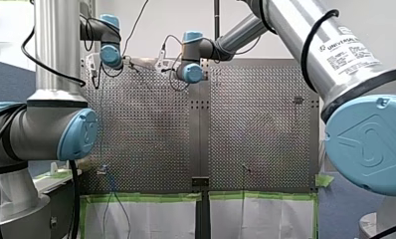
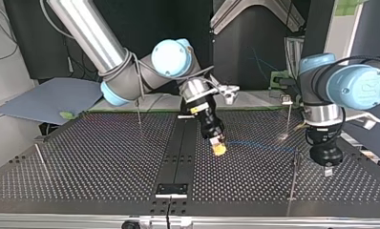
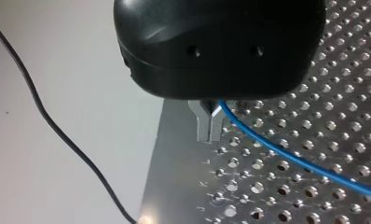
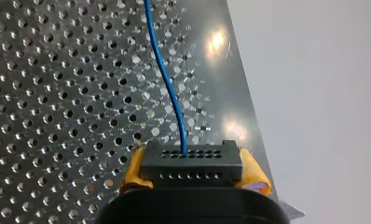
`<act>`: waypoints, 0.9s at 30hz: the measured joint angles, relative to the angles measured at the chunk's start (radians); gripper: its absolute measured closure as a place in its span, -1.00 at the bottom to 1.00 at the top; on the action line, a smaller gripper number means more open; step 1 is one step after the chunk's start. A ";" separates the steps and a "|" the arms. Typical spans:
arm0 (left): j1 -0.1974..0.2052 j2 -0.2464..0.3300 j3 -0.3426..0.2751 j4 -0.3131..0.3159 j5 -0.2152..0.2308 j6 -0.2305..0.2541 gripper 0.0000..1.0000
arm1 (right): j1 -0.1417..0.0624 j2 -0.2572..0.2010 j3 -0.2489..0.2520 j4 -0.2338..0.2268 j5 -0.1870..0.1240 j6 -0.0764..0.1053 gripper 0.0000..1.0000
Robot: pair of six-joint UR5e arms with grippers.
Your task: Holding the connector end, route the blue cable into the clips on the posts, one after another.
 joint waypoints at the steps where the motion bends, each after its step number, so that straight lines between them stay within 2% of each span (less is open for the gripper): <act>1: 0.001 -0.005 0.000 0.000 0.006 -0.001 1.00 | -0.003 0.000 0.000 0.000 0.000 0.000 1.00; 7: 0.008 -0.033 0.000 0.012 0.048 -0.011 1.00 | -0.023 0.002 -0.001 -0.001 -0.001 0.001 1.00; 20: 0.037 -0.077 0.002 0.080 0.117 -0.085 1.00 | -0.055 0.006 -0.003 -0.003 -0.013 -0.001 1.00; 27: 0.042 -0.089 0.030 0.095 0.144 -0.136 1.00 | -0.068 0.009 -0.013 -0.004 -0.023 -0.001 1.00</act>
